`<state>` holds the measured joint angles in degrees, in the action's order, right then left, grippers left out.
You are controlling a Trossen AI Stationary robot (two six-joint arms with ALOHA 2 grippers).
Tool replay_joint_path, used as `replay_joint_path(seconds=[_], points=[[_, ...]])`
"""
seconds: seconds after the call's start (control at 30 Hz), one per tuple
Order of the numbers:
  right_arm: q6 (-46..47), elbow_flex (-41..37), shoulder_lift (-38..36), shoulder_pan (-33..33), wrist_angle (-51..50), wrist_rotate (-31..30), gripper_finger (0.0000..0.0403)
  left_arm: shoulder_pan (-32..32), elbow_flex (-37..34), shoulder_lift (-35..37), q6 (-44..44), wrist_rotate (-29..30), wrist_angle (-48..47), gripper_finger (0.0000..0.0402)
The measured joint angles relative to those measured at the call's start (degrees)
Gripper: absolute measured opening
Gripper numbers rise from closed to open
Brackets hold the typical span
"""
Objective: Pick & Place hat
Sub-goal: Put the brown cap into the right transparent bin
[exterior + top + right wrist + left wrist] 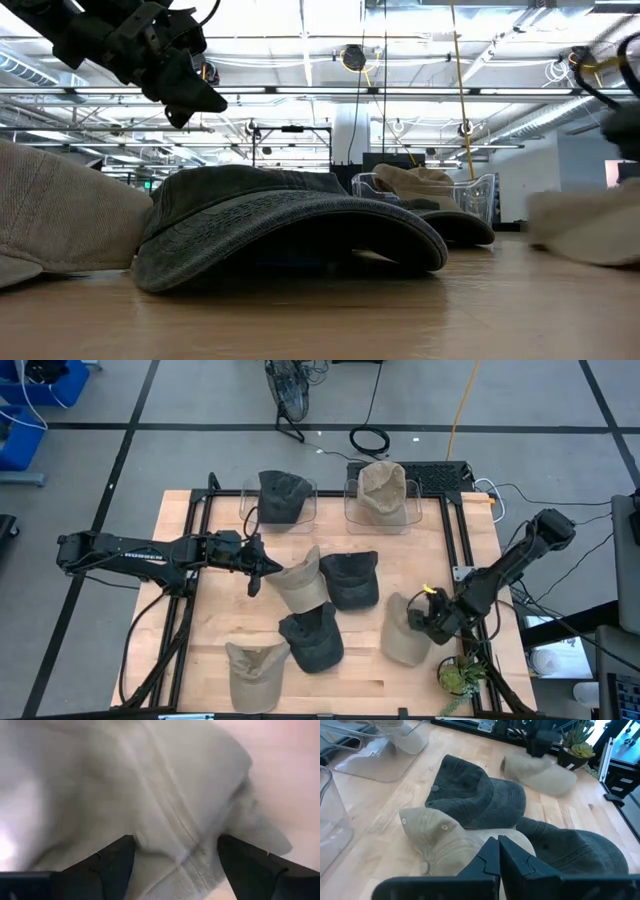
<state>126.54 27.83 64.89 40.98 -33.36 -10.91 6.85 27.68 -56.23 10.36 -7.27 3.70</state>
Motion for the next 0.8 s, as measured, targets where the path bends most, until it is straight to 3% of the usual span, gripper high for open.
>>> replay_joint_path(seconds=[0.1, 0.2, 0.47, 0.67, 0.8], points=[[-6.2, -1.3, 0.3, -2.7, 5.5, -8.2, 0.0262, 0.0, 0.0, 0.0, 0.3, 0.2, 0.4, 0.0008], [-14.6, -1.6, -0.2, -5.8, 7.9, -11.6, 0.0261, 0.0, 0.0, 0.0, 0.3, 0.3, 1.2, 0.0007], [-20.7, -1.4, -6.5, -9.8, 8.2, -7.2, 0.026, 0.3, 0.0, 0.0, 0.4, 0.3, 3.7, 0.0006], [-17.4, -1.4, -11.8, -10.3, 2.0, -6.6, 0.026, 0.3, 0.0, 0.0, 0.5, 0.3, 3.7, 0.0009], [-13.9, -1.3, -13.1, -10.3, -4.4, -2.7, 0.026, 0.3, 0.0, 0.0, 0.5, 0.3, 3.7, 0.0004]])
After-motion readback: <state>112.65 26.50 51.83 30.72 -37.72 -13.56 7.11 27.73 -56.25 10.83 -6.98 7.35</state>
